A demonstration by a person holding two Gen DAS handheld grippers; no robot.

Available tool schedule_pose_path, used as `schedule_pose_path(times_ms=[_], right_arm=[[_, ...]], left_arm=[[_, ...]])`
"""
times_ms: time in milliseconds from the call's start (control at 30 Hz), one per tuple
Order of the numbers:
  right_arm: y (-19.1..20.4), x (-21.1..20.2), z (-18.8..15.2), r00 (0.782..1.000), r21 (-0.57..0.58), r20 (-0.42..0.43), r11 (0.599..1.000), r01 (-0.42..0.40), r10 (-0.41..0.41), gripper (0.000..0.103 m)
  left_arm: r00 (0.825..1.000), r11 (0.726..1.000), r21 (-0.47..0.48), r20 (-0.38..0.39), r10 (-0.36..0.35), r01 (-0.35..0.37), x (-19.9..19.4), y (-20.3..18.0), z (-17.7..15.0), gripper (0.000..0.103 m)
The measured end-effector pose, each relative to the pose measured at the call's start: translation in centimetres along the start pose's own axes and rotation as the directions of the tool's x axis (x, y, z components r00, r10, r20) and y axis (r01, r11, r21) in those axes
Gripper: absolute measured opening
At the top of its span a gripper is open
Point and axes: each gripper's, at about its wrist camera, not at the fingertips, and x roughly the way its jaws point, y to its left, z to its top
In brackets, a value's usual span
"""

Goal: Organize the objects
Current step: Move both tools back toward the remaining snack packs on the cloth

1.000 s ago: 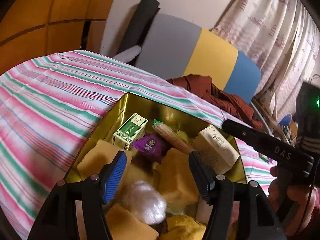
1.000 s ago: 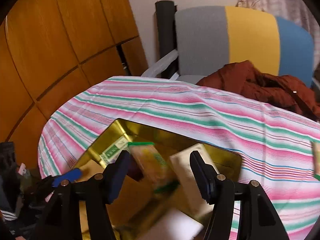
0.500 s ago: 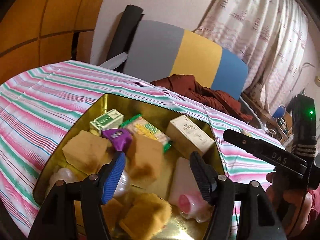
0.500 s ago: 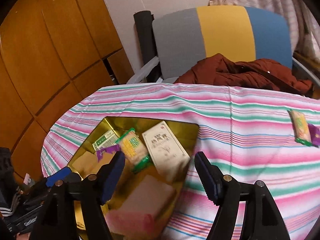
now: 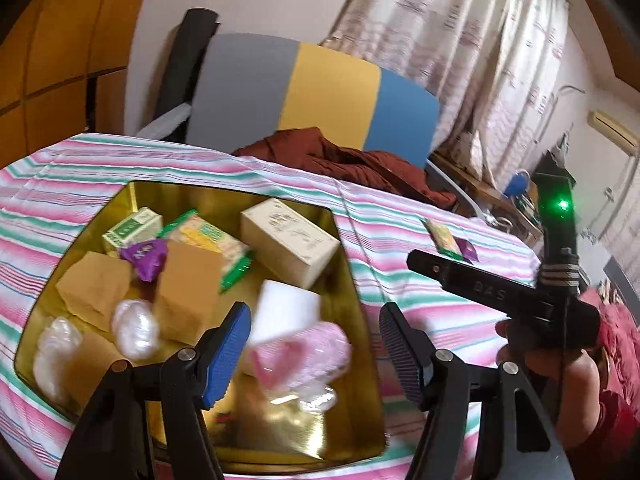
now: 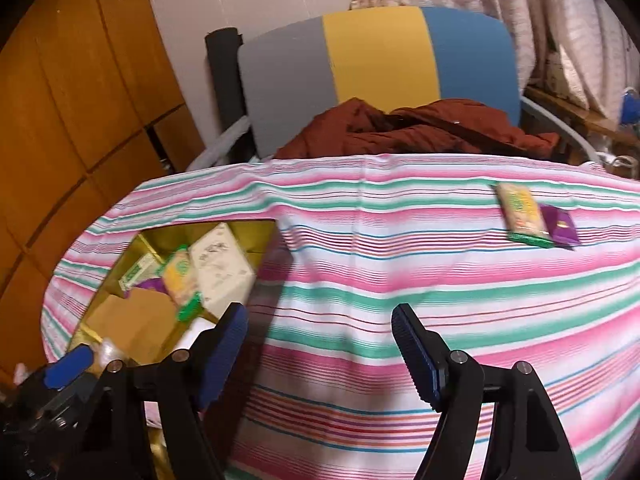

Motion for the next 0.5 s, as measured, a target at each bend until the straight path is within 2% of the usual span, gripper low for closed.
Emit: schedule_pose_path(times_ms=[200, 500], right_arm=[[-2.8, -0.4, -0.8, 0.998, 0.006, -0.001, 0.998, 0.065, -0.065, 0.077], [-6.5, -0.8, -1.8, 0.994, 0.05, -0.011, 0.992, 0.113, -0.112, 0.077]], left_arm=[[0.999, 0.998, 0.054, -0.033, -0.033, 0.034, 0.7, -2.9, -0.5, 0.068], [0.993, 0.985, 0.15, -0.097, -0.074, 0.088, 2.6, -7.8, -1.2, 0.068]])
